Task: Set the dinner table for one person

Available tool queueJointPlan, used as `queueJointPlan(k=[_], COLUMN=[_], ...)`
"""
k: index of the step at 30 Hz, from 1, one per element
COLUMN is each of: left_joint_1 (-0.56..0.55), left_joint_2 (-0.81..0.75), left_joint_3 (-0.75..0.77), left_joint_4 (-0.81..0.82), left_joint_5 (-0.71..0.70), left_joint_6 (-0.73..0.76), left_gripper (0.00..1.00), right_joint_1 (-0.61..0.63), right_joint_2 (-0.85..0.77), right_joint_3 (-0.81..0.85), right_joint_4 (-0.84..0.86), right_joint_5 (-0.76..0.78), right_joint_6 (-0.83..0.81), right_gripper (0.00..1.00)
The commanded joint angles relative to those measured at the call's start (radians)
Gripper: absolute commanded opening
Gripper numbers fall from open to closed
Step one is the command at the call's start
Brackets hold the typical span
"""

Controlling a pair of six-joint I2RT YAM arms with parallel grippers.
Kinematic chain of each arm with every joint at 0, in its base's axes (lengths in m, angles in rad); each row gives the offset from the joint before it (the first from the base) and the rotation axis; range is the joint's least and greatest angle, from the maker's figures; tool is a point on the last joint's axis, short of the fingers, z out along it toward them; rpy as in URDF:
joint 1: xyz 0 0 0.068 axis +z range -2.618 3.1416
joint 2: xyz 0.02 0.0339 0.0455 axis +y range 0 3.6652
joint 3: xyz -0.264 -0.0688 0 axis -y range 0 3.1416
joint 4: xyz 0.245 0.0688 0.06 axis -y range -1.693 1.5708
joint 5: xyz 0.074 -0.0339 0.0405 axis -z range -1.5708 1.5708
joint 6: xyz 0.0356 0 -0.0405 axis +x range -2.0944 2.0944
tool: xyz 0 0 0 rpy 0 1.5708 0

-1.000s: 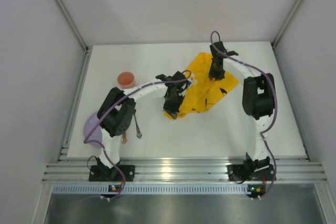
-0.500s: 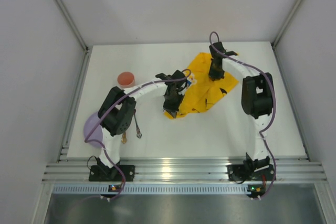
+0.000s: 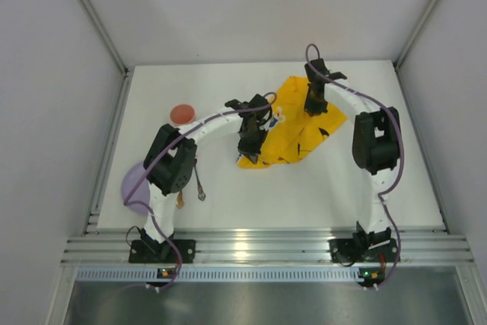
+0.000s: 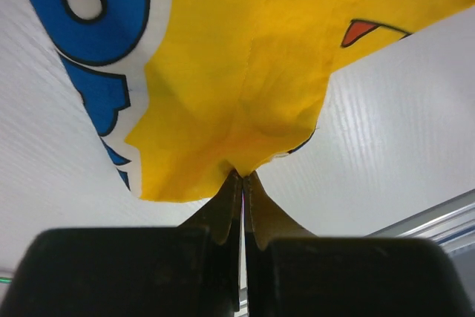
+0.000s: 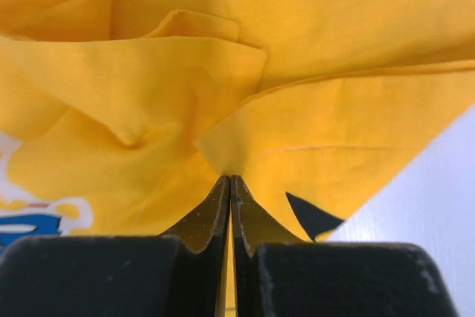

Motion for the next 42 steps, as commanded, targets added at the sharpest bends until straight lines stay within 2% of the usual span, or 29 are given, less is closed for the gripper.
queueJointPlan(k=[1, 5, 7, 14, 17, 20, 25, 28, 29, 31, 32, 34, 35, 37, 39, 40, 41, 42], left_joint_1=[0.024, 0.048, 0.056, 0.120, 0.151, 0.194, 0.295, 0.341, 0.353, 0.405, 0.425, 0.468, 0.478, 0.489, 0.486, 0.472, 0.463, 0.450], left_joint_2=[-0.027, 0.005, -0.006, -0.156, -0.219, -0.241, -0.143, -0.020, 0.014, 0.089, 0.091, 0.013, -0.039, -0.191, -0.295, -0.325, -0.357, -0.427], left_joint_3=[0.125, 0.282, 0.302, 0.219, 0.187, 0.198, 0.248, 0.332, 0.412, 0.487, 0.516, 0.480, 0.377, 0.208, 0.137, 0.068, 0.035, 0.002], left_joint_4=[-0.032, -0.074, -0.068, 0.111, 0.220, 0.289, 0.424, 0.448, 0.440, 0.431, 0.426, 0.432, 0.475, 0.498, 0.440, 0.420, 0.402, 0.394], left_joint_5=[-0.008, 0.035, 0.046, 0.069, 0.090, 0.118, 0.175, 0.224, 0.234, 0.250, 0.242, 0.134, 0.083, -0.050, -0.095, -0.112, -0.123, -0.141], left_joint_6=[-0.003, -0.022, -0.045, -0.188, -0.259, -0.300, -0.458, -0.538, -0.549, -0.613, -0.665, -0.711, -0.730, -0.788, -0.825, -0.831, -0.842, -0.842], left_gripper=[0.00, 0.00, 0.00, 0.00, 0.00, 0.00, 0.00, 0.00, 0.00, 0.00, 0.00, 0.00, 0.00, 0.00, 0.00, 0.00, 0.00, 0.00], right_joint_1=[-0.027, -0.091, -0.130, -0.236, -0.312, -0.323, -0.346, -0.368, -0.372, -0.378, -0.380, -0.380, -0.381, -0.383, -0.384, -0.384, -0.384, -0.381], right_joint_2=[-0.230, -0.466, -0.545, -0.907, -0.965, -0.917, -0.734, -0.552, -0.459, -0.368, -0.290, -0.251, -0.272, -0.394, -0.526, -0.670, -0.735, -0.790], right_joint_3=[0.009, -0.112, -0.200, -0.424, -0.441, -0.392, -0.266, -0.079, 0.059, 0.226, 0.407, 0.539, 0.570, 0.502, 0.249, 0.145, -0.032, -0.104], right_joint_4=[-0.019, -0.009, -0.019, -0.106, -0.129, -0.128, -0.066, -0.063, -0.072, -0.132, -0.166, -0.236, -0.249, -0.250, -0.206, -0.180, -0.157, -0.160], right_joint_5=[0.068, 0.089, 0.091, 0.130, 0.101, 0.095, 0.029, -0.017, -0.024, -0.047, -0.052, -0.064, -0.063, -0.051, -0.049, -0.060, -0.066, -0.066], right_joint_6=[0.009, 0.048, 0.063, 0.095, 0.086, 0.075, 0.075, 0.088, 0.091, 0.097, 0.097, 0.085, 0.080, 0.075, 0.089, 0.095, 0.100, 0.112], right_gripper=[0.00, 0.00, 0.00, 0.00, 0.00, 0.00, 0.00, 0.00, 0.00, 0.00, 0.00, 0.00, 0.00, 0.00, 0.00, 0.00, 0.00, 0.00])
